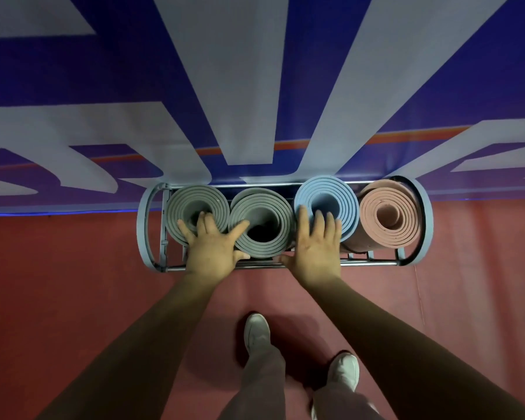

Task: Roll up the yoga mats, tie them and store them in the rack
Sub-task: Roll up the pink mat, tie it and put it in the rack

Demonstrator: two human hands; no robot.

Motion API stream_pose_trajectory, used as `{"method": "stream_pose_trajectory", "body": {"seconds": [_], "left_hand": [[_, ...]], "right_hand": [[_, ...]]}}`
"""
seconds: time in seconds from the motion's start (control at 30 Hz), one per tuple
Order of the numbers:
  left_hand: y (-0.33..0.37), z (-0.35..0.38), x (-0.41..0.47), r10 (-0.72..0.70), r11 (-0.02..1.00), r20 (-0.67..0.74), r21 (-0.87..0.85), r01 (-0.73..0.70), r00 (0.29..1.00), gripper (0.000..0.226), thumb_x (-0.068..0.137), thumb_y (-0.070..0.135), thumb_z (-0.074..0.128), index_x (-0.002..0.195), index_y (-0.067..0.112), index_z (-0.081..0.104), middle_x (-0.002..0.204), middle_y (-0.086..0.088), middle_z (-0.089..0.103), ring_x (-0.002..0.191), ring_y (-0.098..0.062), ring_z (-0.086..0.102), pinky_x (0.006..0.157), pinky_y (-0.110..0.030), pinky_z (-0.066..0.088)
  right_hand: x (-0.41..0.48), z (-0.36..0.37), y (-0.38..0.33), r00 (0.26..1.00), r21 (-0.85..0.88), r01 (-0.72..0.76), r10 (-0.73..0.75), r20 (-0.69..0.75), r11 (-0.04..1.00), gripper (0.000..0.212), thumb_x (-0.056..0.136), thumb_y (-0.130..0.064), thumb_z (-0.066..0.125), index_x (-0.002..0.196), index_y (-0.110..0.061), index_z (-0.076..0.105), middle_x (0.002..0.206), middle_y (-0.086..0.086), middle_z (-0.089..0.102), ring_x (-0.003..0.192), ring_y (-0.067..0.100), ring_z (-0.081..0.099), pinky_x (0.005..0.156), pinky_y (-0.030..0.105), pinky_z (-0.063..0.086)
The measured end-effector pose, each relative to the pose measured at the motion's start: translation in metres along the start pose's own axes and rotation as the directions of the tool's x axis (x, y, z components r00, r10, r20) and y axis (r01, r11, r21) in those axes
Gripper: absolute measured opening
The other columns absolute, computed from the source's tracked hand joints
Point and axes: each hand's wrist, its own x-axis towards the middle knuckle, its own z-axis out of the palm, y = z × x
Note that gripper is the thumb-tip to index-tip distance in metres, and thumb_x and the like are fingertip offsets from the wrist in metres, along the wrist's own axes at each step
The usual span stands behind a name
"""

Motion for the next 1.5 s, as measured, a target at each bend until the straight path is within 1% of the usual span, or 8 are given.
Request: {"method": "stream_pose_trajectory", "body": {"seconds": [0.13,0.3,0.47,0.6,0.7,0.8,0.93,1.5], "left_hand": [[0.003,0.0,0.003,-0.02,0.998,-0.003,0.067,0.021,1.0,0.068,0.093,0.064,0.04,0.151,0.049,0.008,0.152,-0.038,0.005,0.145,-0.049,-0.008,0.108,-0.074,-0.005],[-0.002,-0.002,0.014,-0.022,0.998,0.007,0.066,0.022,1.0,0.067,0.095,0.06,0.039,0.152,0.046,0.008,0.154,-0.039,-0.007,0.145,-0.047,-0.018,0.109,-0.073,-0.007],[-0.002,-0.004,0.021,-0.056,0.997,0.057,0.049,0.053,0.997,0.073,0.091,0.067,0.041,0.149,0.054,-0.003,0.155,-0.034,-0.014,0.145,-0.043,-0.022,0.111,-0.07,-0.009],[-0.003,-0.003,0.015,-0.073,0.997,0.033,0.025,0.072,0.997,0.079,0.088,0.07,0.043,0.144,0.06,-0.011,0.156,-0.032,-0.015,0.145,-0.041,-0.022,0.113,-0.068,-0.006],[0.004,-0.002,0.005,-0.082,0.997,-0.039,0.012,0.082,0.996,0.082,0.088,0.064,0.048,0.149,0.055,-0.007,0.156,-0.031,-0.014,0.147,-0.041,-0.015,0.114,-0.068,0.0],[0.022,-0.002,-0.003,-0.07,0.998,-0.107,-0.006,0.069,0.992,0.088,0.083,0.065,0.052,0.155,0.04,0.009,0.157,-0.03,-0.011,0.147,-0.041,-0.009,0.113,-0.069,0.003],[0.042,0.001,0.0,-0.13,0.991,-0.026,0.029,0.131,0.991,0.095,0.077,0.085,0.039,0.154,0.035,0.016,0.155,-0.033,-0.017,0.146,-0.045,-0.015,0.11,-0.071,-0.003],[0.041,-0.026,-0.009,-0.099,0.995,0.005,-0.01,0.099,0.995,0.095,0.085,0.064,0.056,0.156,0.024,0.006,0.158,-0.031,-0.009,0.148,-0.041,-0.01,0.12,-0.056,0.0]], "right_hand": [[-0.001,0.002,0.026,0.997,-0.066,0.004,-0.009,-0.075,0.998,0.065,0.079,-0.015,0.068,0.138,-0.002,0.047,0.11,0.013,0.062,0.108,0.034,0.057,0.106,0.052,0.038],[-0.007,0.005,0.035,0.983,-0.051,0.073,-0.08,-0.164,0.996,0.037,0.076,-0.003,0.063,0.113,-0.009,0.063,0.092,0.007,0.06,0.087,0.03,0.057,0.093,0.046,0.042],[0.004,0.003,0.035,0.983,0.081,0.054,-0.038,-0.181,0.995,0.043,0.073,-0.004,0.068,0.116,-0.006,0.063,0.099,0.011,0.06,0.093,0.033,0.058,0.095,0.048,0.042],[-0.002,-0.014,0.05,0.978,0.243,0.06,-0.008,-0.208,0.968,0.062,0.076,-0.022,0.074,0.133,-0.008,0.052,0.129,0.019,0.047,0.119,0.037,0.045,0.103,0.049,0.04],[-0.013,-0.026,0.077,0.953,0.212,-0.124,0.176,-0.247,0.969,0.073,0.075,-0.038,0.076,0.134,-0.007,0.046,0.133,0.024,0.042,0.122,0.042,0.041,0.102,0.053,0.038],[-0.022,-0.028,0.101,0.915,0.121,-0.382,0.393,-0.086,0.916,0.09,0.077,-0.06,0.069,0.146,-0.013,0.034,0.149,0.028,0.03,0.138,0.047,0.028,0.11,0.06,0.025],[-0.023,-0.022,0.108,0.929,0.133,-0.37,0.368,0.039,0.92,0.092,0.086,-0.072,0.049,0.154,-0.015,0.025,0.158,0.032,0.012,0.146,0.049,0.006,0.118,0.059,0.012],[-0.03,-0.044,0.113,0.944,0.185,-0.329,0.32,0.078,0.926,0.081,0.095,-0.061,0.044,0.157,-0.016,0.017,0.161,0.026,0.003,0.15,0.041,0.002,0.122,0.052,0.007]]}}
